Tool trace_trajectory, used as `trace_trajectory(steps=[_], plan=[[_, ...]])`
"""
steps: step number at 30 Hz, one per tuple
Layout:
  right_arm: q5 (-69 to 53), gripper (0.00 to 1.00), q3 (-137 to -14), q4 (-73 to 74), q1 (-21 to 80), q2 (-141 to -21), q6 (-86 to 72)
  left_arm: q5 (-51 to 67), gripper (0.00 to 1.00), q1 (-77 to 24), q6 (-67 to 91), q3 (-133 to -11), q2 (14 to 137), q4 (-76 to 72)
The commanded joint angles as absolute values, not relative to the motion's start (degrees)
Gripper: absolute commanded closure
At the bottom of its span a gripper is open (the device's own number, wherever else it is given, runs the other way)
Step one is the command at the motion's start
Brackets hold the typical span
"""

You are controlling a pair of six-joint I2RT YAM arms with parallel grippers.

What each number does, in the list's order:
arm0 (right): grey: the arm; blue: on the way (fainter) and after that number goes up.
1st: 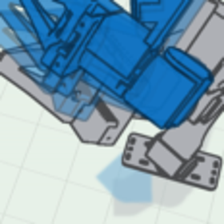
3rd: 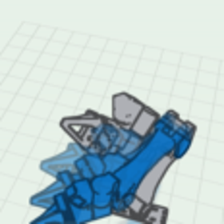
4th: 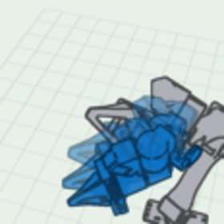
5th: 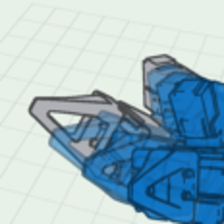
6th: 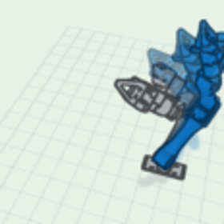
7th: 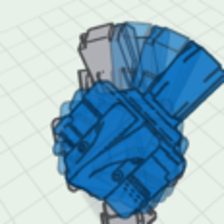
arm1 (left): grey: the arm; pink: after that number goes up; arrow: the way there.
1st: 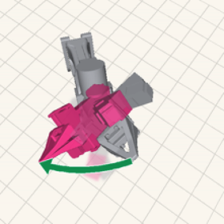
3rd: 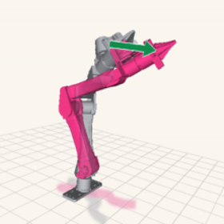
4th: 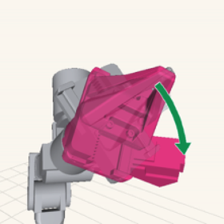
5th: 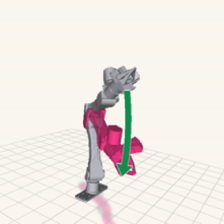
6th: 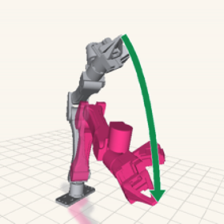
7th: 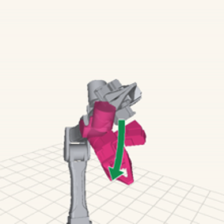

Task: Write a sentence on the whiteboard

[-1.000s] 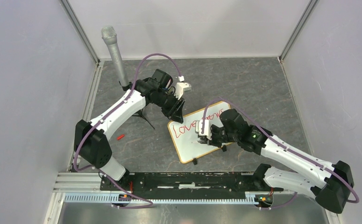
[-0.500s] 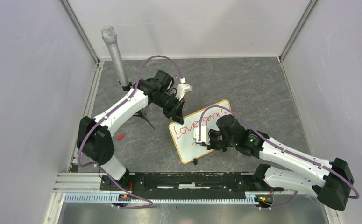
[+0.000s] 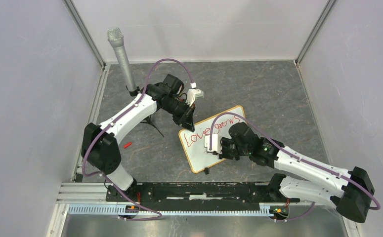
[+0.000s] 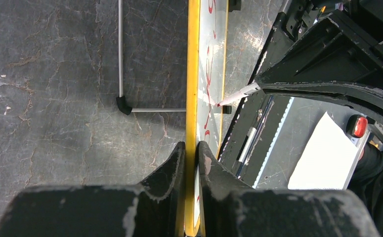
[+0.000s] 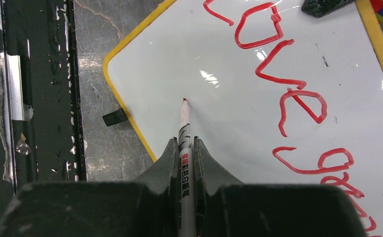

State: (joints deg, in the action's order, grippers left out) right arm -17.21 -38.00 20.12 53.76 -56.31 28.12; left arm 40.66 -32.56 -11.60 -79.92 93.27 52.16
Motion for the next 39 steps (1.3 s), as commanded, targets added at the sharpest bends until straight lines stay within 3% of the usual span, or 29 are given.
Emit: trace_trajectory(steps=[1,39], plan=[[-14.1,1.00,-38.8,16.8,54.3,-56.6,27.2,40.9,0.98,-33.0,-11.6,-80.1,93.8,53.4],[-13.3,1.00,-37.9,20.4,57.7,-57.5,30.3,40.9,0.98,-33.0,-12.8,-79.7,94.3,54.2]])
